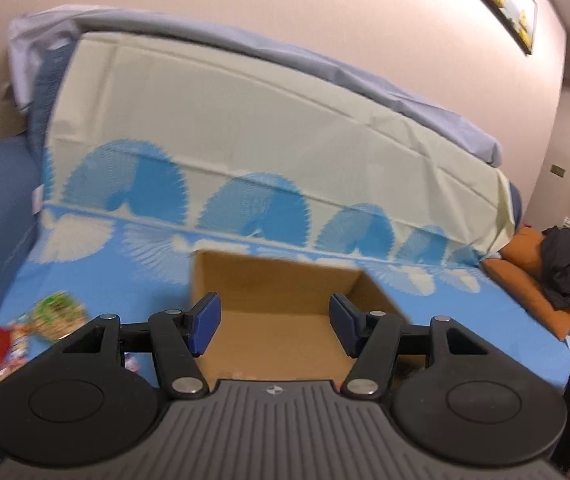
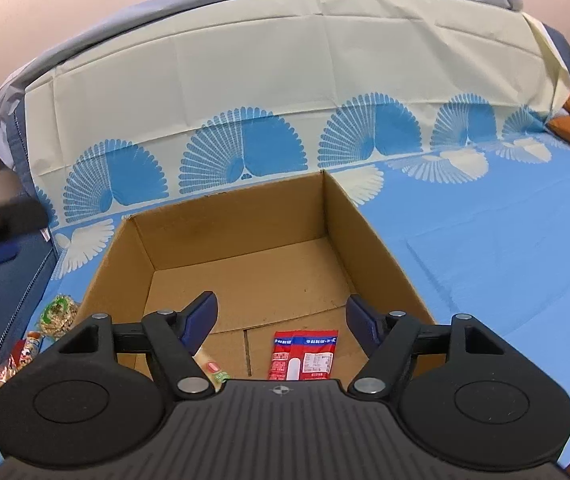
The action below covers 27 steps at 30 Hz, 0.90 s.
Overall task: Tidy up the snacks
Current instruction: 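Move both tools back toward the remaining snacks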
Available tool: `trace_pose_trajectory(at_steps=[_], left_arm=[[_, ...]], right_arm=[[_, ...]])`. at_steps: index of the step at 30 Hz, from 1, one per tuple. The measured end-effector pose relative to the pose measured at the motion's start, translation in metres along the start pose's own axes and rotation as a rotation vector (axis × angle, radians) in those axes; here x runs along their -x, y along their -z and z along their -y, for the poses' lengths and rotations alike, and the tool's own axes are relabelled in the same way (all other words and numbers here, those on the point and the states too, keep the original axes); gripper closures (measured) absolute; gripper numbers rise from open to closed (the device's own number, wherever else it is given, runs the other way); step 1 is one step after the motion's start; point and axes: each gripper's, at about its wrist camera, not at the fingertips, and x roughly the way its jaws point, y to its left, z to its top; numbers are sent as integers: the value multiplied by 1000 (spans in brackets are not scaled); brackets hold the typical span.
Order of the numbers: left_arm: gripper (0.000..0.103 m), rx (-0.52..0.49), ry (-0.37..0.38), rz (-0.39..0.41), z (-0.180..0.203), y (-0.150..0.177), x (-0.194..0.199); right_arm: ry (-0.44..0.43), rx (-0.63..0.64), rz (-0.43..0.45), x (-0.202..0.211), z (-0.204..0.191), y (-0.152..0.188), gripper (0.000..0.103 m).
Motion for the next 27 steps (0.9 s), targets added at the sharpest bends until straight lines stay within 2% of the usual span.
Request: trace_pose_trajectory(at_steps=[2,4,6,7,8,9,11,16,19,22,25,26,27], left_arm=[[39,25,-28,-18,-29,6,13],[45,50,-65,-32,-58,10,24],[70,97,-108,-59,-95,15,33],[77,110,-132,-66,-111,17,37],[88,109,-176,-73,-129,21,43],[94,105,-207,-79,-143,24,47],[95,95,-259,-84,-169,33,54],[95,71,-348,-122,-211,78,64],[94,55,-311,-93,-208,78,70],[94,52,-296,-127,-207,77,60],[88,102,-309,-117,-216,76,56],[83,81,-308,-116,-212,76,54],[72,62,-313,-127,-210,76,51]], right_arm=[[3,27,13,2,-5,1,31],[-6,53,29,4,-12,2,32],[-28,83,44,7,-20,4,42],[-48,98,52,9,-24,6,46],[-67,111,57,10,-29,7,54],[-90,125,59,11,-34,8,61],[-141,152,76,14,-46,11,66],[-292,279,149,32,-87,22,66],[-387,384,158,39,-120,36,66],[-476,499,139,44,-155,54,66],[-513,604,90,41,-187,75,66],[-511,629,72,38,-195,81,66],[-497,655,40,33,-205,88,66]])
